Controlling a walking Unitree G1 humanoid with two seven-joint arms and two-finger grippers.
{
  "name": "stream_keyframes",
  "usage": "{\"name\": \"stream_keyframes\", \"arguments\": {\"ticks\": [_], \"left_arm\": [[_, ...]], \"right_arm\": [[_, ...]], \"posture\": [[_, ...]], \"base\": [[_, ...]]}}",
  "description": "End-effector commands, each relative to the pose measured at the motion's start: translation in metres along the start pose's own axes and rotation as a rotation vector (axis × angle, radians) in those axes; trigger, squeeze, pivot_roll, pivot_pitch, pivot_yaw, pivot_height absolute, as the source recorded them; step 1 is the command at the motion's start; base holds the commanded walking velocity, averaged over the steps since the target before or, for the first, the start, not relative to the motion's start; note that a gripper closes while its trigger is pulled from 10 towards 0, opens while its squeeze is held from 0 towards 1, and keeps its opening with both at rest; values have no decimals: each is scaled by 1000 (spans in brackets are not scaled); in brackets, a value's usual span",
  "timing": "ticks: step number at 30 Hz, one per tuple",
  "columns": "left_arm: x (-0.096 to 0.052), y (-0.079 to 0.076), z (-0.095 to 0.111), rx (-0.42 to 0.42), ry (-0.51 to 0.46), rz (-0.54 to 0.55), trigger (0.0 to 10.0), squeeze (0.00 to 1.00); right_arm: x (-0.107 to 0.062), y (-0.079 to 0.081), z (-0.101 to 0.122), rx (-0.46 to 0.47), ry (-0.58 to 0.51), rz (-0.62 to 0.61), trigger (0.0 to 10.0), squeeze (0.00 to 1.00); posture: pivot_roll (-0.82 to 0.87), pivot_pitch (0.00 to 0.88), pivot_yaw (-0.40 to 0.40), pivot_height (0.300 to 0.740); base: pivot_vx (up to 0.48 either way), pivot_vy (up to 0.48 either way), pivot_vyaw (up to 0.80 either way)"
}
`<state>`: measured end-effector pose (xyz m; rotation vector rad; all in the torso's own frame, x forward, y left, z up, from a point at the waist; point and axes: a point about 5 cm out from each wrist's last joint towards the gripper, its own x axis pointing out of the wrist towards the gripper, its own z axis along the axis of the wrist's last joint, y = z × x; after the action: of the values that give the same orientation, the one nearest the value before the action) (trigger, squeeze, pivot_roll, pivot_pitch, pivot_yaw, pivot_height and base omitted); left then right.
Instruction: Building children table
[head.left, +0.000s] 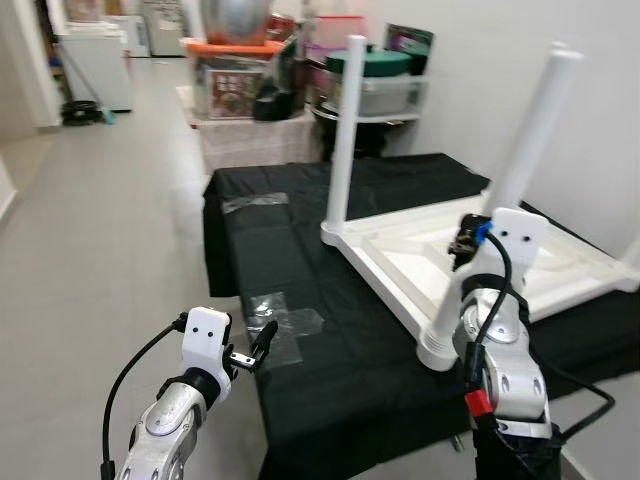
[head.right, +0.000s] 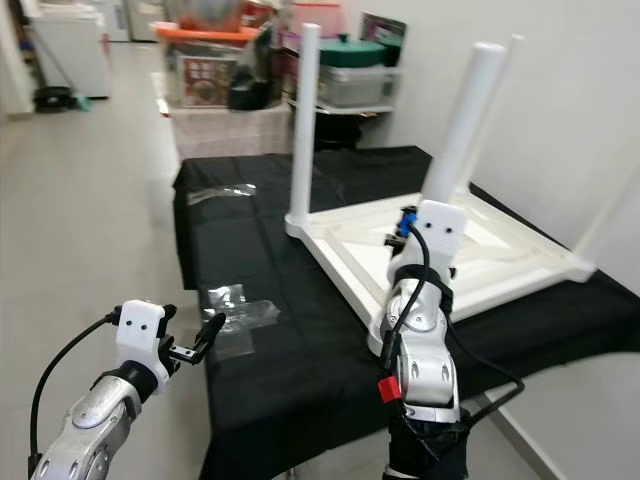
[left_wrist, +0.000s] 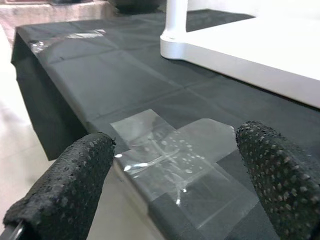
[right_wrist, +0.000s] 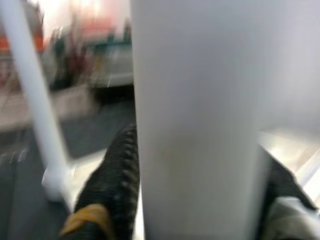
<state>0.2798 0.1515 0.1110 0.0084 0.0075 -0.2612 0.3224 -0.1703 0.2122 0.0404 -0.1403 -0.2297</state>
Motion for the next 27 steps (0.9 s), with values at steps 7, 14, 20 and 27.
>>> {"name": "stream_keyframes", "arguments": {"ticks": [7, 14, 20, 27], "left_arm": [[1, -1, -2, 0, 6, -2, 10000, 0], [3, 3, 0, 14, 3, -5, 10000, 0], [5, 6, 5, 34, -6, -6, 10000, 0], [4, 8, 5, 35, -9, 0, 10000, 0]], "right_arm": [[10, 2, 31, 119, -80, 392, 10000, 0], [11, -23, 18, -229, -33, 877, 9922, 0], [16, -22, -2, -227, 45, 849, 0, 0], [27, -32, -10, -223, 97, 553, 0, 0]], "posture": [[-43, 0, -25, 740], [-13, 0, -23, 740], [22, 0, -29, 740], [19, 0, -31, 740]], "base": [[0, 0, 0], [0, 0, 0], [0, 0, 0], [0, 0, 0]]}}
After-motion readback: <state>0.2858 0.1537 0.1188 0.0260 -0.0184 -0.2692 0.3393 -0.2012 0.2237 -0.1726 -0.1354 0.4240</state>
